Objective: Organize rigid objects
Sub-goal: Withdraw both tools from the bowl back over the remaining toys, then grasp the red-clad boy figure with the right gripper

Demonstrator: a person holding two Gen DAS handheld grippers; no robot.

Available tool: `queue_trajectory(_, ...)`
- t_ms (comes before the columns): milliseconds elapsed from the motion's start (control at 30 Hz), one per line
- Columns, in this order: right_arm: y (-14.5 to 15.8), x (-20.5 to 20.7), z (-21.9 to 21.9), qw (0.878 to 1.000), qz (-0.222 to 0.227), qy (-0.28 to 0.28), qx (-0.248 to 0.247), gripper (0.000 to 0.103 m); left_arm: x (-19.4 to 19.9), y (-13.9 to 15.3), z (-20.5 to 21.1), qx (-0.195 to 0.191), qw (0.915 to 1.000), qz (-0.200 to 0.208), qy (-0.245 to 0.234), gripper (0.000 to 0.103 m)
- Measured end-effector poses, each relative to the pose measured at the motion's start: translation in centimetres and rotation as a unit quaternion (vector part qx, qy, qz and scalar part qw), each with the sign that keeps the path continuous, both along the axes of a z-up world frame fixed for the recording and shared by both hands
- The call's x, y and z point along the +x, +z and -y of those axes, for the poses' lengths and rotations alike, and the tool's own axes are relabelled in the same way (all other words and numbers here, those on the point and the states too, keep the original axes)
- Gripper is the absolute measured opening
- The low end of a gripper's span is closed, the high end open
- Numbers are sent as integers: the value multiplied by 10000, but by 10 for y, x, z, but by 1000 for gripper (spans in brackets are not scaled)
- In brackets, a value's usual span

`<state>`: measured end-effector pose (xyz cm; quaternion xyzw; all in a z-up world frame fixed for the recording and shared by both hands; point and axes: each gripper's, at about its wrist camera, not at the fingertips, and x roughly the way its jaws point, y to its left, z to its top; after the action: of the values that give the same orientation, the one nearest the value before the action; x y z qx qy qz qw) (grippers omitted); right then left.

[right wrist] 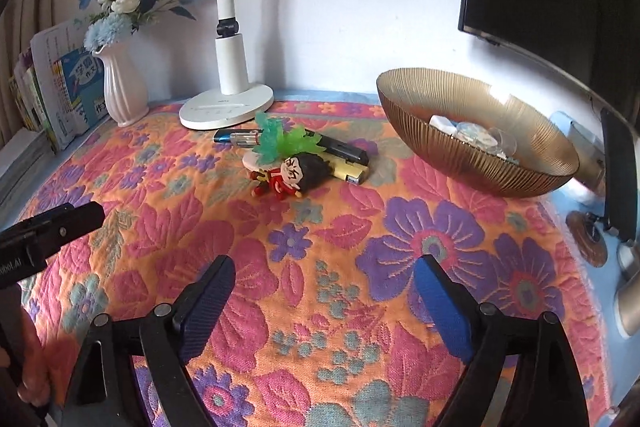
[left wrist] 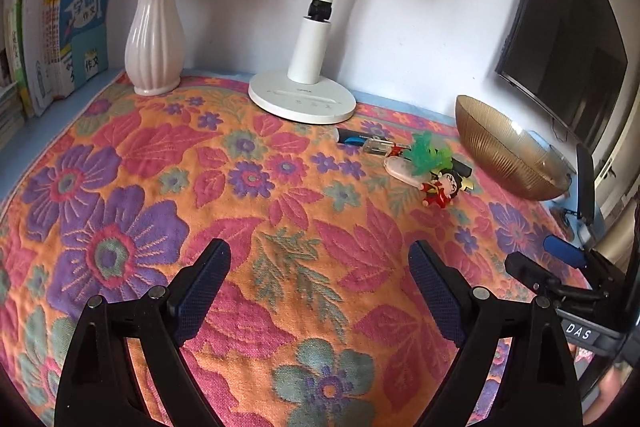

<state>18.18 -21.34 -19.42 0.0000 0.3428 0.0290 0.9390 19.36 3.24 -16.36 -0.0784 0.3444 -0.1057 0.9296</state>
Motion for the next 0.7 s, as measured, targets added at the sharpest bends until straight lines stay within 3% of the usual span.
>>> queue_trajectory(133,-1,2,2,9999,-78,-41,51,100,-1,0,6,157,9999,5,-57,90)
queue_trajectory(433,-6,9,10,9993,-285,-138,184,101,1,-7,16,370,9988,-200,-250,90)
queue_trajectory(567,-5,14,15,9978,-569,-107,329,101,10,-6,18,286,9966,-500,-587,90)
queue_trajectory(700,12,27,11,9949,-824,-32,579,101,29,22,21,761,9932,-362,-800,90)
